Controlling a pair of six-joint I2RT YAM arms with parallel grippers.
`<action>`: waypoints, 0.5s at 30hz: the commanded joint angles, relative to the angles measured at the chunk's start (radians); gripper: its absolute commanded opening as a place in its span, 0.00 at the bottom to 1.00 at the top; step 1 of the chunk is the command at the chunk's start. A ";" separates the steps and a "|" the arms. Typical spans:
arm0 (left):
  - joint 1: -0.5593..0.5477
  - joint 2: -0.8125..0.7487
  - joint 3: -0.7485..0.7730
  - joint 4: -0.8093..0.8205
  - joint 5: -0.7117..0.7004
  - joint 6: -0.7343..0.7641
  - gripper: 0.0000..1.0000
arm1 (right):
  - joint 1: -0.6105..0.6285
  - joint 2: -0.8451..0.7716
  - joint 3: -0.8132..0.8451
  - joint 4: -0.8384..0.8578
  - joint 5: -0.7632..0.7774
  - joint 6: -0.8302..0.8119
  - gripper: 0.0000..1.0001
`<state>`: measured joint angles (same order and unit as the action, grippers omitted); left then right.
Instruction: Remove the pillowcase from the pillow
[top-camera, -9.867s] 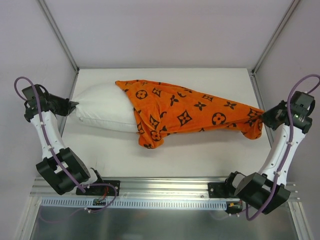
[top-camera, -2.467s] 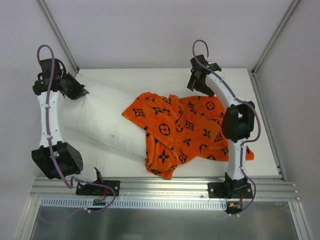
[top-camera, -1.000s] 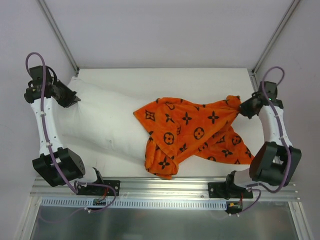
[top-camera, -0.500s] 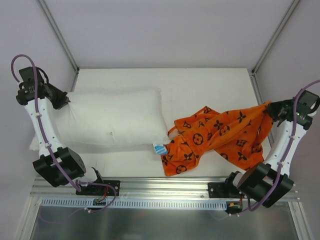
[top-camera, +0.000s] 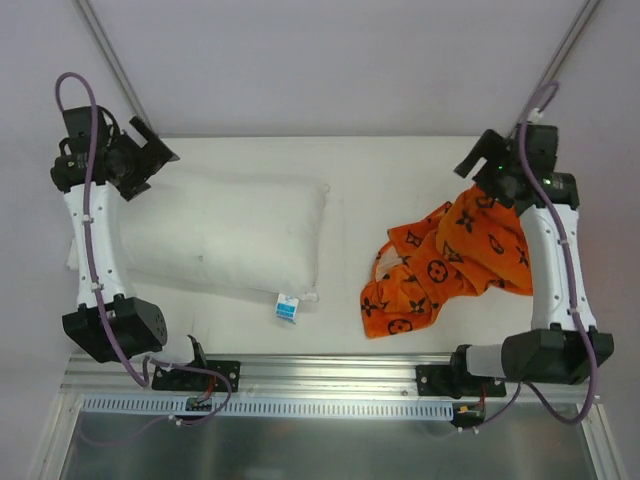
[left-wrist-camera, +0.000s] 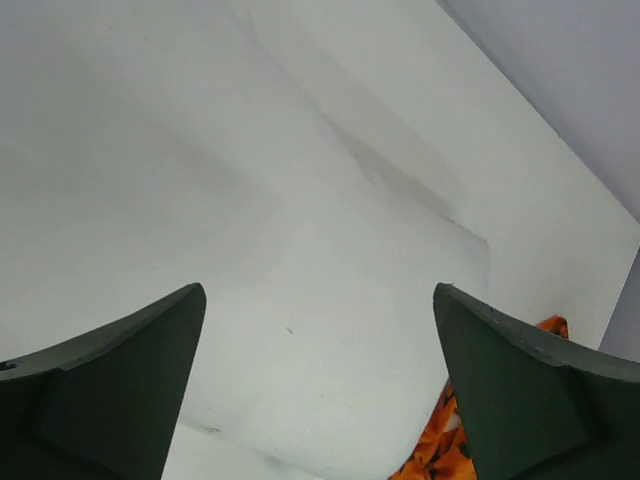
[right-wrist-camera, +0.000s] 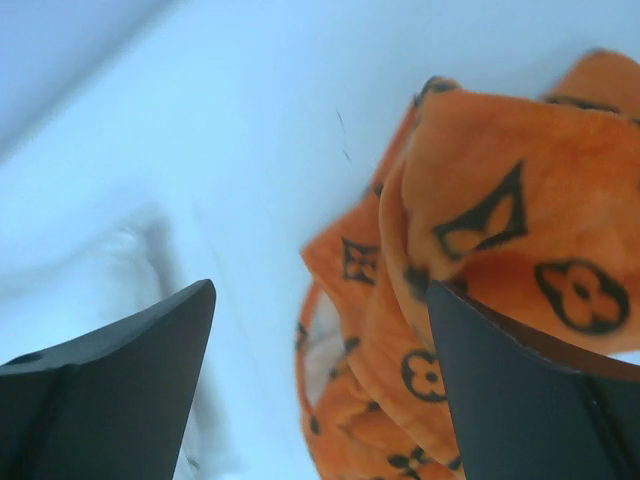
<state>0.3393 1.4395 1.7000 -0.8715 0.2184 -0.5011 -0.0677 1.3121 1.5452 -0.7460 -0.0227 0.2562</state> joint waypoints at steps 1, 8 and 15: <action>-0.109 -0.054 0.049 -0.003 -0.051 0.094 0.99 | 0.127 0.058 -0.066 -0.170 0.173 -0.140 0.92; -0.317 -0.171 -0.142 -0.044 -0.134 0.153 0.99 | 0.253 -0.076 -0.423 -0.112 0.213 -0.123 0.95; -0.545 -0.252 -0.506 -0.040 -0.143 0.050 0.92 | 0.348 0.021 -0.603 0.011 0.112 -0.046 0.90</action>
<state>-0.1379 1.1633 1.3052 -0.8783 0.1028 -0.4103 0.2546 1.2854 0.9577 -0.8169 0.1261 0.1768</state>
